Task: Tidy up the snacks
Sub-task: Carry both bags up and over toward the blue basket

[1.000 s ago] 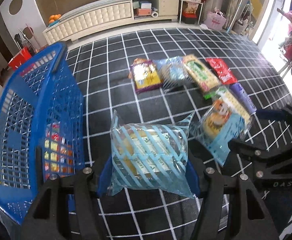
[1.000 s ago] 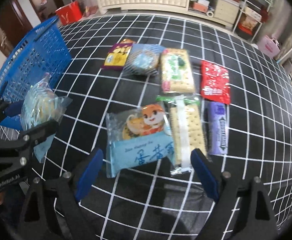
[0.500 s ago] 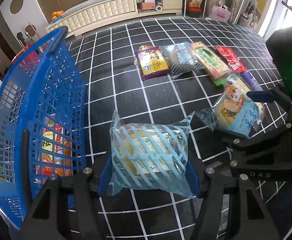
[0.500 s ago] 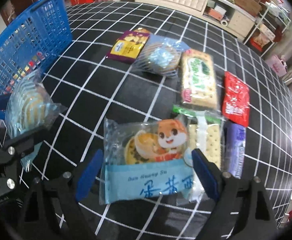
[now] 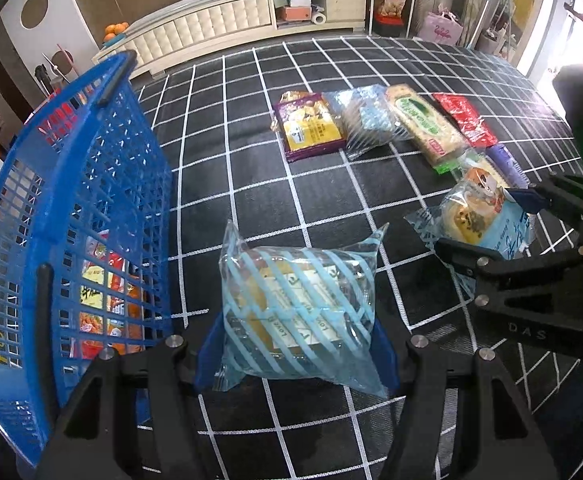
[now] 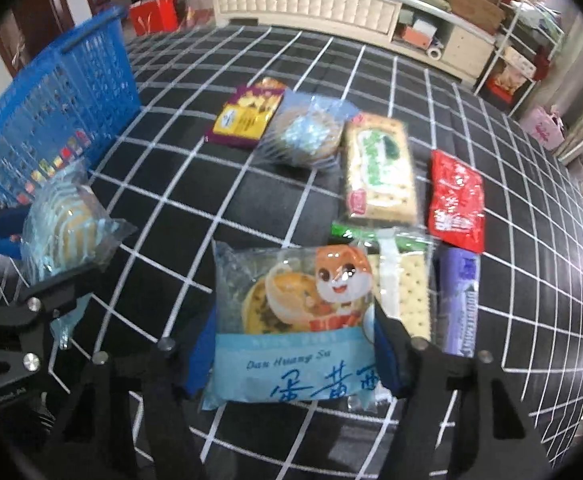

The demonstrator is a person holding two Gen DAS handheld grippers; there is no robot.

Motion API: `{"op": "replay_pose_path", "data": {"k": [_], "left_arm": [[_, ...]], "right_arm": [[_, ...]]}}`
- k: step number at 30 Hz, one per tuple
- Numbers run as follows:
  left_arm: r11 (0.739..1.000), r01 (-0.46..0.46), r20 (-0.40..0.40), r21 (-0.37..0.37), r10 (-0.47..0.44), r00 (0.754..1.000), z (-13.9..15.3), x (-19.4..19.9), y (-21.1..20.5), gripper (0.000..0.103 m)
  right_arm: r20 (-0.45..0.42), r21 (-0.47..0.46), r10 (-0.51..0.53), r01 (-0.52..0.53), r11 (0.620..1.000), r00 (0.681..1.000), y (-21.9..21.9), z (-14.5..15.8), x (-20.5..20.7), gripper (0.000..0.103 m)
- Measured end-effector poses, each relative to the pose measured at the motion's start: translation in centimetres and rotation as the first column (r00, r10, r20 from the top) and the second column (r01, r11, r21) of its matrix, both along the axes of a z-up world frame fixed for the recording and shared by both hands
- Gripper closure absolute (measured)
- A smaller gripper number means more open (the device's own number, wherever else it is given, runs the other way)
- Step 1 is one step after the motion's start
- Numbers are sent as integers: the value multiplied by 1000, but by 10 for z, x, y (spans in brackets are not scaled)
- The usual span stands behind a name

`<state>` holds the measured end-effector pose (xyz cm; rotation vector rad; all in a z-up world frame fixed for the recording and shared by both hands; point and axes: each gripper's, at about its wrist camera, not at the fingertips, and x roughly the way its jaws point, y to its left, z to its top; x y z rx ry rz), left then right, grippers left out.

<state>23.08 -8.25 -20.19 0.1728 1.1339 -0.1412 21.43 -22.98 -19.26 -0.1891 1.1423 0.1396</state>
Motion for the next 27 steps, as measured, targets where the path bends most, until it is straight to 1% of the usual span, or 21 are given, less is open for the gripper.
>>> {"op": "replay_pose_path", "data": {"k": [3,10,16,23,27], "left_arm": [[1000,2,19,-4,-2,1000,11,-5,0,42],[999,22,87,-44,-18,996,45,-22,-1,42],[996,36,136,-84,-24,990,73,-38,5,42],[993,51,195,-106,-29,980,99,-59,18,42],[995,58,236,-84,-37,971,112,-69,28,42]], "right_arm": [[27,13,-8,8,1000,1000,-1,18,-8,33],[100,18,-38,36,999,994,-1,63,-25,33],[154,30,-44,40,999,987,9,94,-47,33],[201,35,-29,22,999,979,31,116,-63,33],[221,45,-15,5,999,975,44,124,-69,33]]}}
